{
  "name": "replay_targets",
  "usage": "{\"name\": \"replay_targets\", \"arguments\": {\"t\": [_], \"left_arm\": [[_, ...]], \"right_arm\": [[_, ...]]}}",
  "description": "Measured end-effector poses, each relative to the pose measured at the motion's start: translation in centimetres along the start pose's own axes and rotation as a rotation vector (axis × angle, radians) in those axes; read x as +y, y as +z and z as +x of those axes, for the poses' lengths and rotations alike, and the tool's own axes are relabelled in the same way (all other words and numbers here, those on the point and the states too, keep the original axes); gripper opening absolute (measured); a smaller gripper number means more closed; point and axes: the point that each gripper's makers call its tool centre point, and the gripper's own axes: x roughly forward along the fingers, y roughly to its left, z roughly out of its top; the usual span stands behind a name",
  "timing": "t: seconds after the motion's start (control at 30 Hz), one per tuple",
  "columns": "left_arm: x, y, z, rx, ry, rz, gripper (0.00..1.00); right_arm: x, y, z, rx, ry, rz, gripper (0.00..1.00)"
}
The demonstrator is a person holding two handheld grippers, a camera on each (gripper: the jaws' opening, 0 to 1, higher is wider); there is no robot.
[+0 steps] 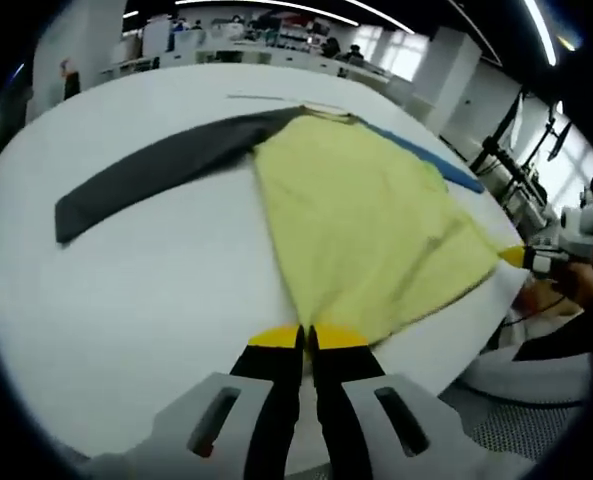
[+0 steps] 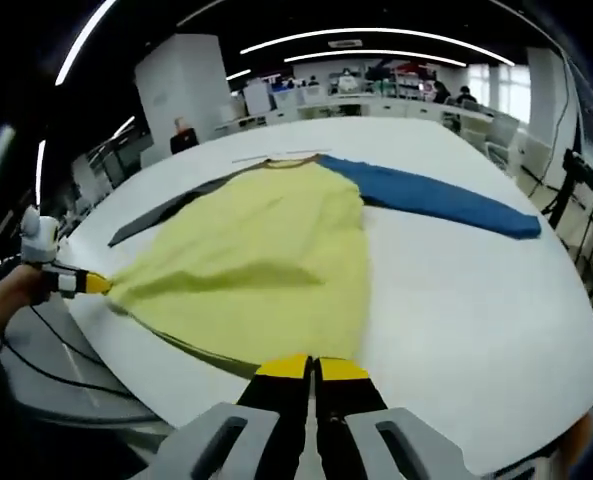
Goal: Fold the garment on the visible template until the final outline fits inside the template.
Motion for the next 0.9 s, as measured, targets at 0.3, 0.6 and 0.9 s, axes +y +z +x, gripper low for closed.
{"name": "replay_targets", "arguments": {"t": [0.3, 0.6, 0.9], "left_arm": [[-0.2, -1.3, 0.4, 0.05, -0.005, 0.034, 0.01], [0.3, -1.0, -0.2, 0.029, 0.007, 0.0, 0.14], [0.3, -1.1, 0.2, 0.041, 0.022, -0.023, 0.16]], "right_arm": [[-0.5, -1.6, 0.6, 0.044, 0.002, 0.051, 0.0], [0.1, 0.2, -1.2, 0.034, 0.033, 0.093, 0.07], [-1.7, -0.1, -0.5, 0.062, -0.025, 0.042, 0.13]]}}
